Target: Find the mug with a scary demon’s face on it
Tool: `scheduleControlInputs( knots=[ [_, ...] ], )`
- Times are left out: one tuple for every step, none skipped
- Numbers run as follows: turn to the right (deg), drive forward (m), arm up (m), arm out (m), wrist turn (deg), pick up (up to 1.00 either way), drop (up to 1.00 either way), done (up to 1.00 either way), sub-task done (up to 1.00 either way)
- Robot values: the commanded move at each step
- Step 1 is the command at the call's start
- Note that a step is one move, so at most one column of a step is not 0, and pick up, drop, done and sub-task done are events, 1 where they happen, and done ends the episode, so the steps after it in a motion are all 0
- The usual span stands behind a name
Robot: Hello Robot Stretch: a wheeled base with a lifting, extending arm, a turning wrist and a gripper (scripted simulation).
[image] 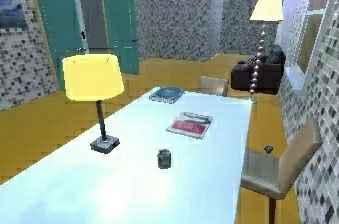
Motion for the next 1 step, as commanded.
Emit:
scheduleControlInputs(
  knots=[
    [0.0,0.0,0.0,0.0,0.0,0.0,0.0,1.0,0.0]
  ],
)
